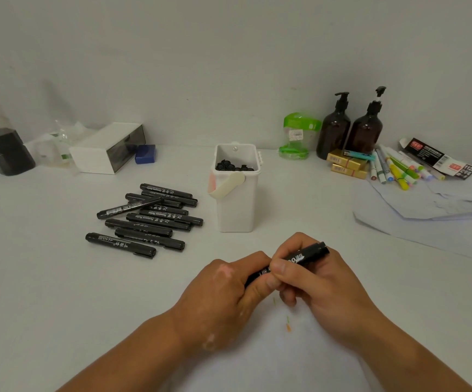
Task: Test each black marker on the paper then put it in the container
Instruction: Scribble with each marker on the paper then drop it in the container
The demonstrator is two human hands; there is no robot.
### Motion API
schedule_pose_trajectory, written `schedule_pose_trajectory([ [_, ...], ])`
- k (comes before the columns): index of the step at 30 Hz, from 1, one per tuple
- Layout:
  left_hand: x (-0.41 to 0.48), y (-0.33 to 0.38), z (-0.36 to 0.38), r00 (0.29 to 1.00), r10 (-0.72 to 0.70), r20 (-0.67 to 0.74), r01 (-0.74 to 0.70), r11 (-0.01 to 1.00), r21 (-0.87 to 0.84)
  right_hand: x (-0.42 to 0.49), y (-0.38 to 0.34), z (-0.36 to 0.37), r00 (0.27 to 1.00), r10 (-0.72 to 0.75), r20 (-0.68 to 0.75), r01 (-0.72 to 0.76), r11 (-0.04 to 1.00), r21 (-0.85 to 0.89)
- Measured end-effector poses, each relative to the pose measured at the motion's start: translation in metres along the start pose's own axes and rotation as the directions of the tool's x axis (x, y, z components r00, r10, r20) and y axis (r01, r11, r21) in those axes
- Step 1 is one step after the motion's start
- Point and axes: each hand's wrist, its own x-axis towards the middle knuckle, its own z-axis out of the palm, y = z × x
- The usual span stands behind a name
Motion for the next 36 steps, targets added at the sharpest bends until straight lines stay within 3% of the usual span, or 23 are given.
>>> schedule_pose_trajectory([
  [5,0.0,0.0,0.003,1.0,0.015,-0.024,-0.015,1.0,0.012,0.0,0.0,0.0,1.0,-0.019,-0.011,0.019,0.999,-0.034],
  [9,0.0,-0.005,0.01,0.999,-0.024,-0.049,0.03,0.993,0.111,0.002,0.003,-0.005,0.985,-0.073,-0.157,0.056,0.992,-0.113],
  [14,-0.002,-0.025,-0.002,0.973,-0.149,-0.176,0.18,0.968,0.177,0.008,-0.002,-0.028,0.921,-0.035,-0.388,0.081,0.992,0.101],
  [20,-0.002,-0.027,0.001,0.977,-0.212,0.007,0.199,0.927,0.319,0.006,0.001,-0.032,0.959,0.091,-0.269,-0.063,0.992,0.11],
  [27,-0.002,-0.027,-0.007,0.962,-0.268,0.05,0.232,0.9,0.368,0.005,0.008,-0.015,0.955,0.132,-0.265,-0.207,0.938,-0.279],
  [36,-0.002,-0.028,-0.008,0.958,-0.281,0.053,0.238,0.887,0.396,0.005,0.014,-0.012,0.949,0.132,-0.285,-0.249,0.869,-0.427],
])
